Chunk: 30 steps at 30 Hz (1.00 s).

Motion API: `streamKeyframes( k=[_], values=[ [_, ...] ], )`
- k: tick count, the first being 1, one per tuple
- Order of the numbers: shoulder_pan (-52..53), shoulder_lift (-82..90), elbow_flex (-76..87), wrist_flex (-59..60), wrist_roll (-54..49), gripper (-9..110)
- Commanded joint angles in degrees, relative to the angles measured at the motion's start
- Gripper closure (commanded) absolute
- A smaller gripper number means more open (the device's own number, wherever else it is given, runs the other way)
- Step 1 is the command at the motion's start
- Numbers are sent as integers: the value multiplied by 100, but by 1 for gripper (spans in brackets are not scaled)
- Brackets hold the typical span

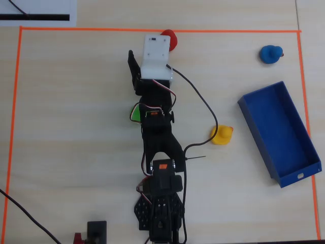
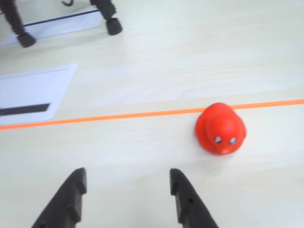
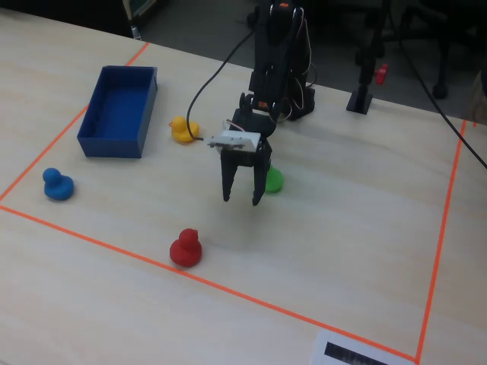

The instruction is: Grasp red duck and put it into box.

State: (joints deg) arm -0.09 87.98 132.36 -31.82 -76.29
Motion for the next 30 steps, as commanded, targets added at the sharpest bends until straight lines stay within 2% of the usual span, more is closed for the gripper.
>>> streamKeyframes(
  k=[1, 24, 30],
  values=[
    [246, -519, -747, -237, -53, 76],
    [1099, -2347, -2839, -334, -149, 71],
    [1037, -2575, -2918, -211, -334, 68]
  ],
)
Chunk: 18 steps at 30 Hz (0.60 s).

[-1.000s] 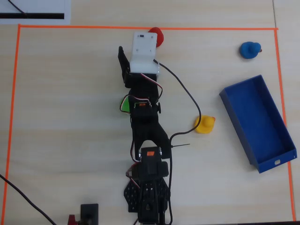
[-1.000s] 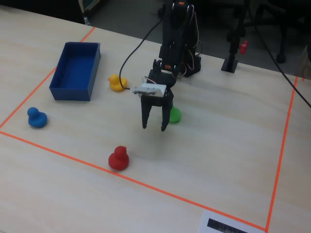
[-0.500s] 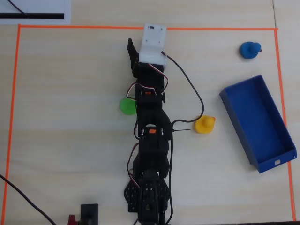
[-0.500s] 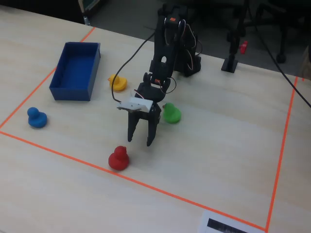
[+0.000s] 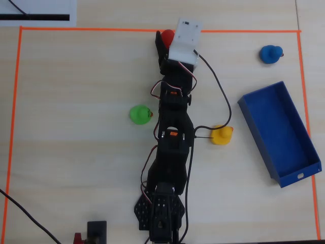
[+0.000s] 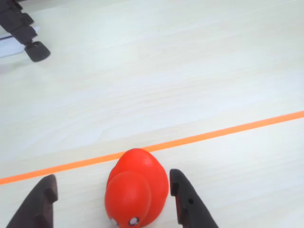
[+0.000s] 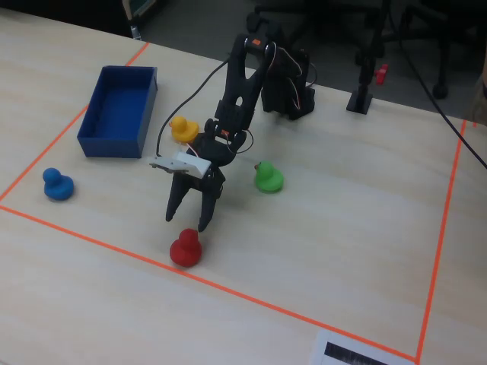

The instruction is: Grasp red duck and put it into box.

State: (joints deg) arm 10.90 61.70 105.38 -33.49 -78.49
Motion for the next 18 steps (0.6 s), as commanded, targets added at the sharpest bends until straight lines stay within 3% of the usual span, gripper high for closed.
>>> streamKeyframes(
  k=[1, 18],
  values=[
    [-97, 35, -202, -18, -132, 68],
    [-272, -914, -1116, 290, -299, 69]
  ],
)
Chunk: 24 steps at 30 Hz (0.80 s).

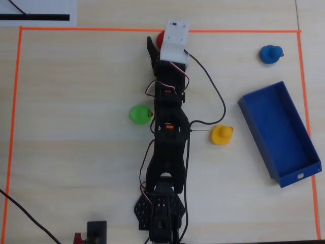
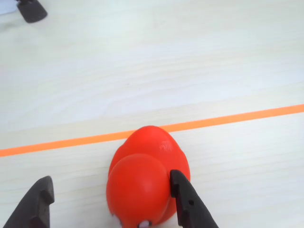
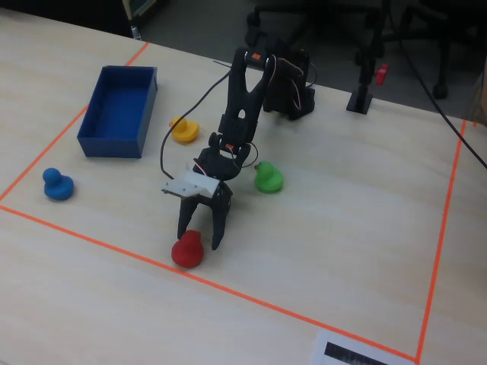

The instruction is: Grasp red duck and put it into box.

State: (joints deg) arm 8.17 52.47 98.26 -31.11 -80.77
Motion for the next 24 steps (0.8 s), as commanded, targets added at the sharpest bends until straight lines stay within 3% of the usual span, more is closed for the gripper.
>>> streamKeyframes(
  k=[1, 4, 7, 21, 24],
  values=[
    [9, -35, -457, 70, -70, 69],
    [26, -132, -554, 176, -185, 73],
    [35, -158, -580, 193, -202, 100],
    [0, 149, -615, 475, -220, 101],
    [53, 694, -756, 1125, -62, 101]
  ],
)
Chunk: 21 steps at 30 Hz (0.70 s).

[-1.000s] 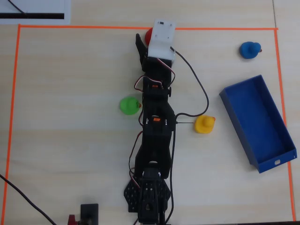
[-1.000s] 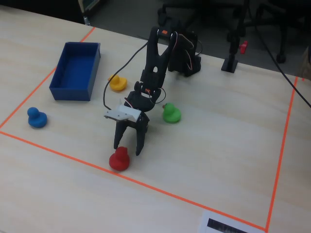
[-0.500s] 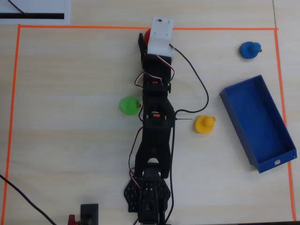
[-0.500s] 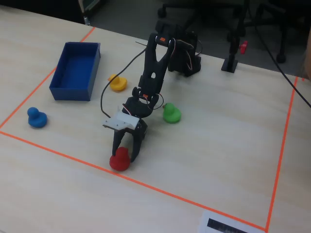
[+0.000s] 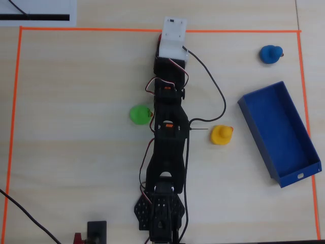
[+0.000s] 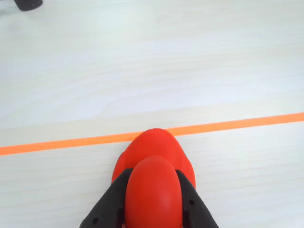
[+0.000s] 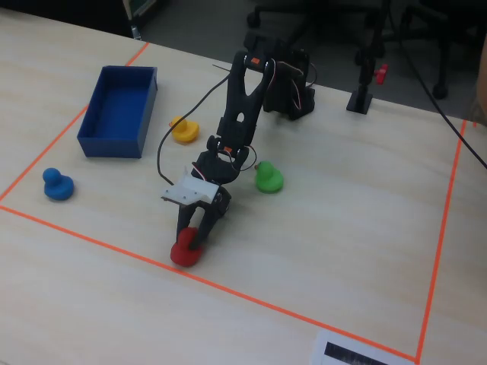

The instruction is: Grasp red duck and put it into box.

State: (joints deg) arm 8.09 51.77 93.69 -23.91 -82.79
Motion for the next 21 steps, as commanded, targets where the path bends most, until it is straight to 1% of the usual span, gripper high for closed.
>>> streamKeyframes(
  k=[1, 5, 9, 12, 15, 21],
  values=[
    [105, 1046, -387, 923, 229, 101],
    [404, 2303, -1063, 3621, 861, 101],
    [765, 3375, -1310, 5273, 1169, 101],
    [1081, 3823, -1468, 5985, 1274, 101],
    [1529, 3911, -1828, 6460, 1371, 101],
    [2848, 3384, -2092, 6223, 1081, 101]
  ],
)
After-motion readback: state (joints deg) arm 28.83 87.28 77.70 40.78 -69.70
